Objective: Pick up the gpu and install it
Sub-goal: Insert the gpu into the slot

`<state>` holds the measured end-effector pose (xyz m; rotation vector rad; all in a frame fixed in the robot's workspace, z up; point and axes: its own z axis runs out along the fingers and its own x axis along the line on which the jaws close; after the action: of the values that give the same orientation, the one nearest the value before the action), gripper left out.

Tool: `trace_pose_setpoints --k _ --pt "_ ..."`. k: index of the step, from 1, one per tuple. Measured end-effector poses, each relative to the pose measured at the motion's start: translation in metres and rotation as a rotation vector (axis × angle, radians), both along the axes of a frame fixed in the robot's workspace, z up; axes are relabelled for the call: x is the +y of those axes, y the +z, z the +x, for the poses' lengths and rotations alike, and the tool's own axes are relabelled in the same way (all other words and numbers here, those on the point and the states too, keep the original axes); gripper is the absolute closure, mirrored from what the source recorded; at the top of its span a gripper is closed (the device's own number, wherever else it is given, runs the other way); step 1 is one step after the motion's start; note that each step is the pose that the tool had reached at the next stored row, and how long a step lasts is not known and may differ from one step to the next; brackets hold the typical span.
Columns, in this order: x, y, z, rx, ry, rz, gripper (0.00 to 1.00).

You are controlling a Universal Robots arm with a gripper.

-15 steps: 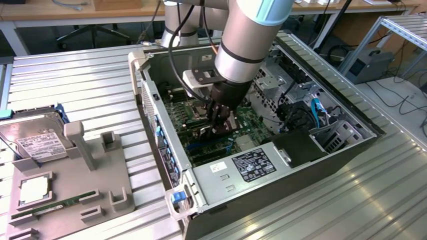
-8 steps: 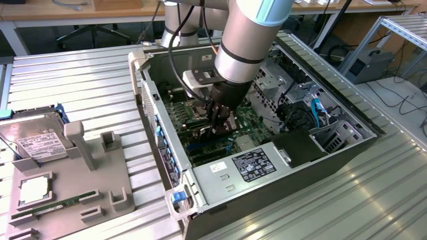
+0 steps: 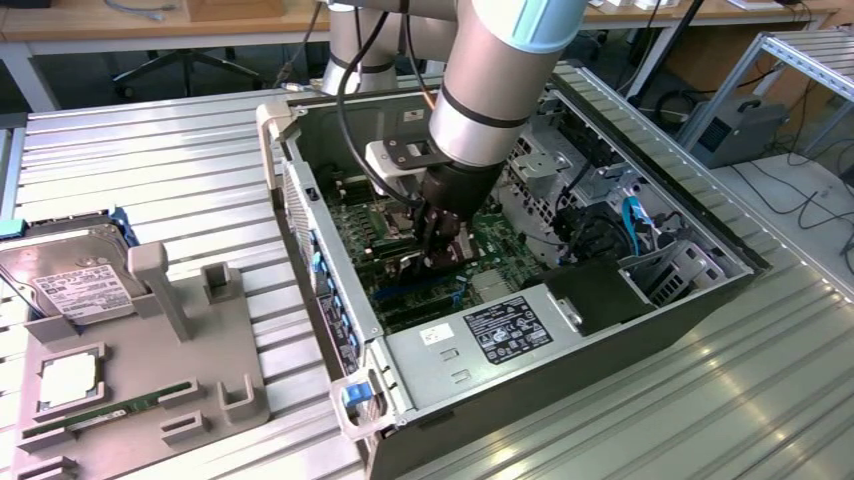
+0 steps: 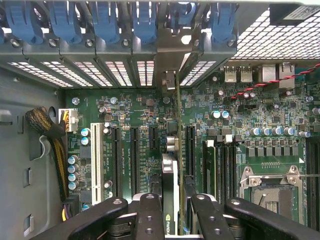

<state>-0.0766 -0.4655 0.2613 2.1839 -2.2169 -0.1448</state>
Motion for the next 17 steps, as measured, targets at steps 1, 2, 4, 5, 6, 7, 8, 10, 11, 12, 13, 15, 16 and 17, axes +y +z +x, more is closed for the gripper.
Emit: trace_pose_setpoints --k 1,2,4,5,6,7,8,10,11,12,13,15,16,17 --pt "0.0000 0.0000 0.0000 0.0000 0.000 0.0000 0.73" --pt "0.0000 -0.0002 0.0000 0.0000 0.000 -0.0001 0.73" --pt "0.0000 -0.0009 0.0000 0.0001 0.000 -0.0002 0.73" --pt "0.0000 -0.0010 0.0000 0.0000 0.000 -0.0002 0.73" --pt "0.0000 -0.0017 0.0000 -0.0001 0.000 0.0002 0.73" --pt "0.0000 -0.0016 0.0000 0.0000 0.000 0.0001 0.73" --pt "0.0000 -0.0016 0.0000 -0.0001 0.000 0.0001 0.73" --pt "0.0000 -0.0024 0.0000 0.0001 0.000 -0.0002 0.73" --pt "0.0000 -0.0024 0.0000 0.0001 0.000 -0.0003 0.73" --pt "0.0000 -0.0025 0.0000 0.0001 0.000 -0.0002 0.73" --pt "0.0000 -0.0025 0.0000 0.0000 0.000 -0.0001 0.73" --pt "0.0000 -0.0026 0.0000 0.0000 0.000 0.0000 0.73" --pt "0.0000 -0.0027 0.0000 -0.0001 0.000 0.0002 0.72" --pt "0.0000 -0.0027 0.0000 -0.0001 0.000 0.0002 0.66"
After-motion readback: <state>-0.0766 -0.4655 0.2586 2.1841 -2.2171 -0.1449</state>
